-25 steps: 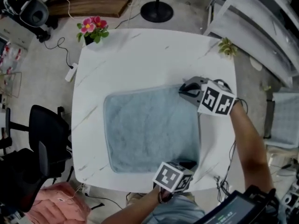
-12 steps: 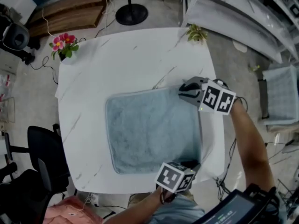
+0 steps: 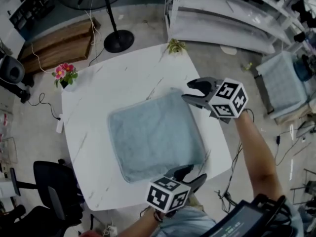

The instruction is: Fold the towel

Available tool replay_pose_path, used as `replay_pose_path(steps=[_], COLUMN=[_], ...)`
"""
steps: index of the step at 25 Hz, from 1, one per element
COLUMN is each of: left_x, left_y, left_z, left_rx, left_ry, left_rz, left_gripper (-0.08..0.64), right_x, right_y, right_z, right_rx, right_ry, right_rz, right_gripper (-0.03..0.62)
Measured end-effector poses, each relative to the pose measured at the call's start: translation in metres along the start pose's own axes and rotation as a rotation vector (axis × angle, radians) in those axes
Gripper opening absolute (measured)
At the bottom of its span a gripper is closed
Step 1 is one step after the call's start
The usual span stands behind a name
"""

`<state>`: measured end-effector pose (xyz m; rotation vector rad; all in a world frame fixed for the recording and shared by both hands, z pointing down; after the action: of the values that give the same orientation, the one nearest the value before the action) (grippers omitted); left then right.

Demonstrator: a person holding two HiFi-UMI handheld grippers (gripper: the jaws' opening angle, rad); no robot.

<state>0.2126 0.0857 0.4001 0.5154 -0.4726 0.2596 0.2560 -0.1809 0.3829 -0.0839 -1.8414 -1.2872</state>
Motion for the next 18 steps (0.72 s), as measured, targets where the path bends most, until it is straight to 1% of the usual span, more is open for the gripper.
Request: replay_pose_path(steps=[3,5,7,9,11,13,17,18], left_x=[-0.033,-0.058,-0.082,-0.103,-0.121,-0.134,-0.151,-0.154], left_y=[0.003,0.012,0.028,0.045,0.063,0.081,0.107,0.112], left_z=[0.004,0.007,0.013,0.021,0.029,0.035,0.039,0.040], left_rx=[0.014,0.021,0.011,-0.015,-0.049,-0.081,-0.114,-0.118], left_ry=[-0.026,-0.052,-0.079,-0.106,-0.136,-0.162,-0.197,-0.199], left_rz=[-0.075,-0.121,-0.156,-0.185,-0.204,-0.220,-0.252,-0.263], left_gripper=[0.238,0.238,0.236,0.236,0.235,0.233,0.232,0.232], right_x=[-0.026,-0.033,-0.037,-0.038,-0.035,-0.032,-0.019,-0.016], right_y=[0.044,0.081,0.116,0.142,0.163,0.178,0.192,0.193], right_z=[0.019,0.044,0.076,0.104,0.119,0.124,0.128,0.128], right_rx=[0.136,0.242,0.340,0.417,0.473,0.526,0.645,0.671], right_ry=[0.078,0.111,0.135,0.162,0.200,0.240,0.240,0.239], right_rz=[0.020,0.043,0.058,0.064,0.081,0.106,0.127,0.124], right_gripper=[0.202,0.202,0.202,0.204,0.206,0.209,0.218,0.204])
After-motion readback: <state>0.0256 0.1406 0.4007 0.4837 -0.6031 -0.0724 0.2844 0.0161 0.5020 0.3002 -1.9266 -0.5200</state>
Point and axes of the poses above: the fingertips, and each gripper's own axes: x forward along the fingers, z to its left, y out of its underside, the point moved 2 cm from there along -x, backward along the fingers, and after that the axes turned 7 degrees about z, right-handed, at the moved point
